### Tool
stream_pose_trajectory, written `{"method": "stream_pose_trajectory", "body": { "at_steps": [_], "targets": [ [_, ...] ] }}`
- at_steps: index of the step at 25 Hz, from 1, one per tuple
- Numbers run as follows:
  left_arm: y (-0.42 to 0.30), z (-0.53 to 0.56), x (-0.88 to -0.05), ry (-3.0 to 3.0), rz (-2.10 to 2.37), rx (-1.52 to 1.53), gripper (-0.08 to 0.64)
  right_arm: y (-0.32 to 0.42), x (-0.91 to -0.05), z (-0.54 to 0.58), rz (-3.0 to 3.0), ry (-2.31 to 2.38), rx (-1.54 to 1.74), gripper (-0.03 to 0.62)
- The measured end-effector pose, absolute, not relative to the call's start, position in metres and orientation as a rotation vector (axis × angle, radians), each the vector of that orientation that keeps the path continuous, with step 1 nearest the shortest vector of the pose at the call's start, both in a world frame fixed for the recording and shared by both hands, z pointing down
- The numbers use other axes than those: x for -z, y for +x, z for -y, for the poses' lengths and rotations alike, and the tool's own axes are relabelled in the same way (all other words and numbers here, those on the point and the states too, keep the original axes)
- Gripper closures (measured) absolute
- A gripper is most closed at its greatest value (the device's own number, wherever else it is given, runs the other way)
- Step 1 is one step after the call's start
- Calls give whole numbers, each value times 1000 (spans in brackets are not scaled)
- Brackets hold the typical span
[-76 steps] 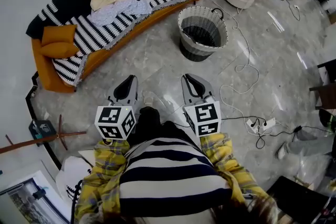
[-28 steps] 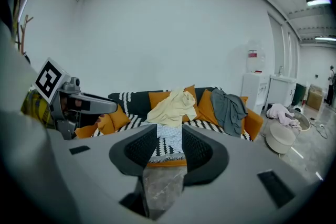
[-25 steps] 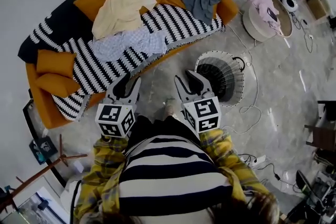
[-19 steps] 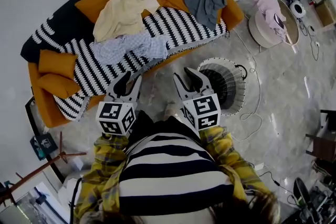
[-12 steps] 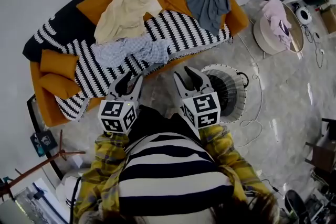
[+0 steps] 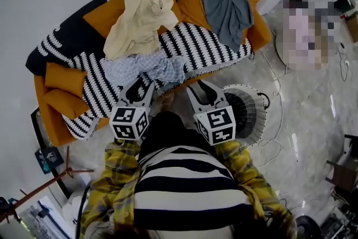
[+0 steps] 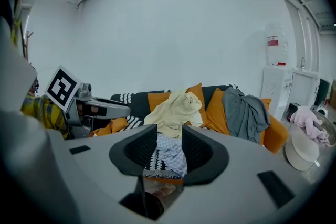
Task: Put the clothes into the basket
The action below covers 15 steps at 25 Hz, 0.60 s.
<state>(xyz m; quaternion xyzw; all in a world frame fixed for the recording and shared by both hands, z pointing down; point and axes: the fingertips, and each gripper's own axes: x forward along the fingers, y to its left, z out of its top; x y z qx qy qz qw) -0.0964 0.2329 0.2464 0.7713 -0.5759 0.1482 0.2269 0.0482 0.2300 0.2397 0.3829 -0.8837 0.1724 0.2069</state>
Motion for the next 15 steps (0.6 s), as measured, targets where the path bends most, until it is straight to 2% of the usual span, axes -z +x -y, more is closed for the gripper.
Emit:
{"method": "stream_pose_trajectory", "body": {
  "at_steps": [15],
  "targets": [
    [-171, -82, -302, 2105, 1502, -533, 362, -8, -268, -113, 2332, 1070, -585, 454]
  ]
}}
